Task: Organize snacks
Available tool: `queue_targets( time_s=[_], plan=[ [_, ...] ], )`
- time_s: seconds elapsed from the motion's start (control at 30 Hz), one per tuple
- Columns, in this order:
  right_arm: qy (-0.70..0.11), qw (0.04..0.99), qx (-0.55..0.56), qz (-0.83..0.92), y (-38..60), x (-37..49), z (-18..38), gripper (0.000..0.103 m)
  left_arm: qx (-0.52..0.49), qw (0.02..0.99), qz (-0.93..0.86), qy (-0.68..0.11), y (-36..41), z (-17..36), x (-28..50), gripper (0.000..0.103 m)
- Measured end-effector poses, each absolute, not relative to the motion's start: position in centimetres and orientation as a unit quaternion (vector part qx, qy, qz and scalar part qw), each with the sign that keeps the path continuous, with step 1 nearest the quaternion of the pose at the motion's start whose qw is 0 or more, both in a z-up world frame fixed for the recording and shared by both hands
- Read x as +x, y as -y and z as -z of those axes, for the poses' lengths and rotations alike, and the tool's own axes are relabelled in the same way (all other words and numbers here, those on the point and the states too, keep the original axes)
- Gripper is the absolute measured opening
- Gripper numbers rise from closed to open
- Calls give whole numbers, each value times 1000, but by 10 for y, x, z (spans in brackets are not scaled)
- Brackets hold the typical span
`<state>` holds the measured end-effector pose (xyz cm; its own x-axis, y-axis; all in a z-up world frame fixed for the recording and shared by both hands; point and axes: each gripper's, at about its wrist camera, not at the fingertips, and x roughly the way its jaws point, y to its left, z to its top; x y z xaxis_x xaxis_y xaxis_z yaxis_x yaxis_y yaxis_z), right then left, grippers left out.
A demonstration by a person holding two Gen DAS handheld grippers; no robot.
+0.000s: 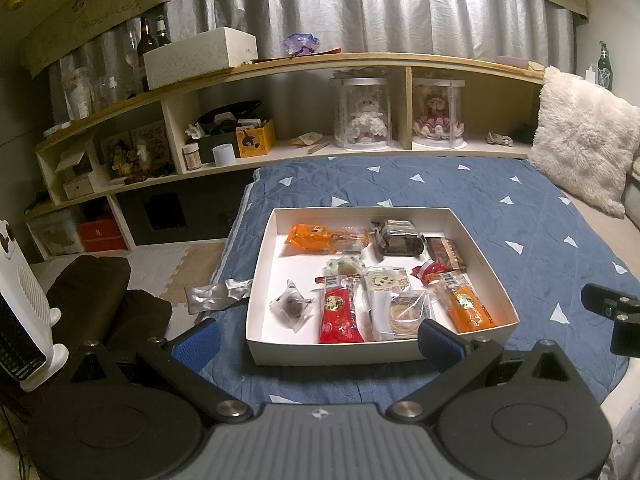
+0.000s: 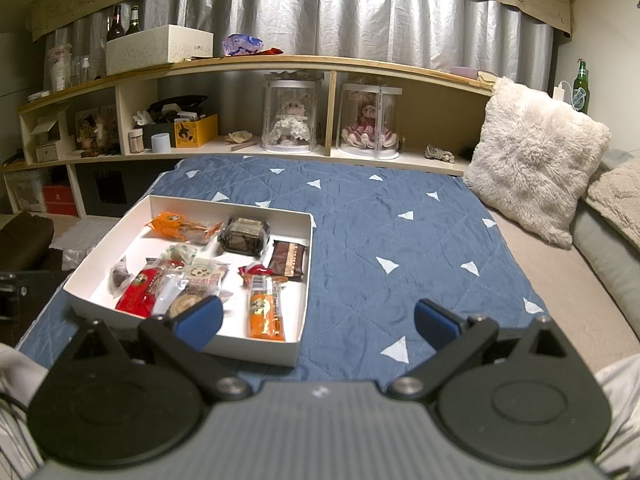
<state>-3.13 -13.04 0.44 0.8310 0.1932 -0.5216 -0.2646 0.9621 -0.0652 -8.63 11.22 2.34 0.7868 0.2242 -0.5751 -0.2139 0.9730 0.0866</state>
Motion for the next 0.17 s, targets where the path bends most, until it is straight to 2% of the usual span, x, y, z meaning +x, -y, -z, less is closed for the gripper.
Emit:
queue_targets(
  time_s=[0.17],
  plan=[
    [-264, 954, -68, -120, 131, -31, -4, 102, 9, 945, -116, -306, -111, -23, -87, 103]
  ],
)
